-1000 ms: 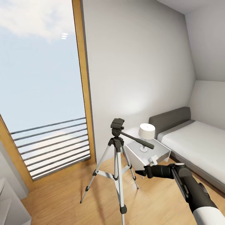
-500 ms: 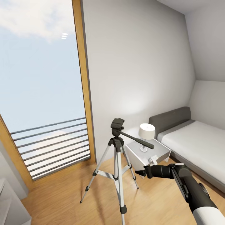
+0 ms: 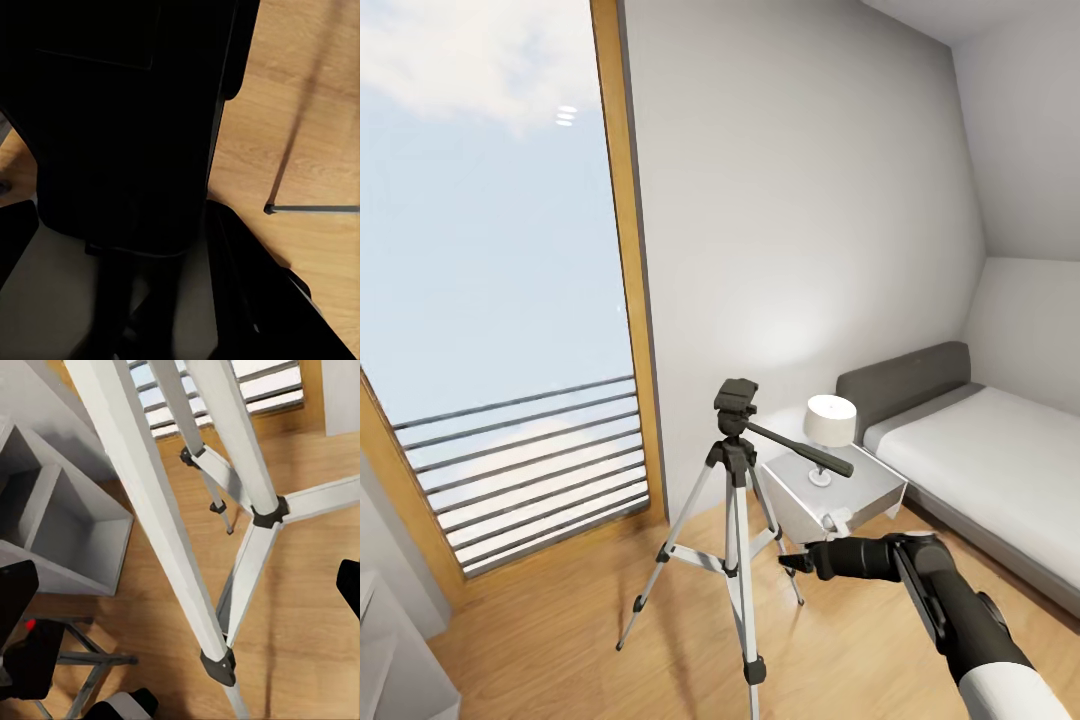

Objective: Attach the digital camera to the camera tripod in the bedroom.

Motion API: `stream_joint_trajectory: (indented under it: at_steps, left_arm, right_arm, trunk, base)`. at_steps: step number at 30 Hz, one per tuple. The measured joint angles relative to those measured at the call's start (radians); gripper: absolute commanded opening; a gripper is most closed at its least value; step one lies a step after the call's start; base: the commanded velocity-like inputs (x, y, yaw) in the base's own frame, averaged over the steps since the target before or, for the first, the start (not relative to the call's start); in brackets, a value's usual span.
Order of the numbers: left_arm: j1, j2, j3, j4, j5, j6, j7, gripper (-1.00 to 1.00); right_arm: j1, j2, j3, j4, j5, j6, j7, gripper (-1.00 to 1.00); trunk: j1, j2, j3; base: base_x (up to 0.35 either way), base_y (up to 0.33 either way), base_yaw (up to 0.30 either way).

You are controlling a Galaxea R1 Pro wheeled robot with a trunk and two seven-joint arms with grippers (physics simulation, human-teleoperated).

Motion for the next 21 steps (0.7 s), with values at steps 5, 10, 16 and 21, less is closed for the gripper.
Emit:
stream_joint_trajectory:
  at_steps: [5, 10, 16, 21]
  left_arm:
    - [0.0, 0.0, 0.0, 0.0, 0.0, 0.0, 0.0, -1.0]
    - [0.0, 0.0, 0.001, 0.0, 0.0, 0.0, 0.0, -1.0]
    - [0.0, 0.0, 0.0, 0.0, 0.0, 0.0, 0.0, -1.0]
    - [0.0, 0.0, 0.0, 0.0, 0.0, 0.0, 0.0, -1.0]
  right_arm:
    - [0.0, 0.021, 0.001, -0.003, 0.003, -0.002, 0.087, 1.0]
    - [0.0, 0.027, 0.0, -0.003, 0.006, -0.003, 0.125, 1.0]
    - [0.0, 0.052, -0.001, -0.003, 0.009, -0.004, 0.133, 1.0]
    - [0.001, 0.08, -0.002, -0.003, 0.01, -0.004, 0.134, 1.0]
  trunk:
    - [0.0, 0.0, 0.0]
    - [0.0, 0.0, 0.0]
    - [0.0, 0.0, 0.0]
    - [0.0, 0.0, 0.0]
  base:
    - [0.0, 0.0, 0.0]
    - [0.0, 0.0, 0.0]
    - [0.0, 0.0, 0.0]
    - [0.0, 0.0, 0.0]
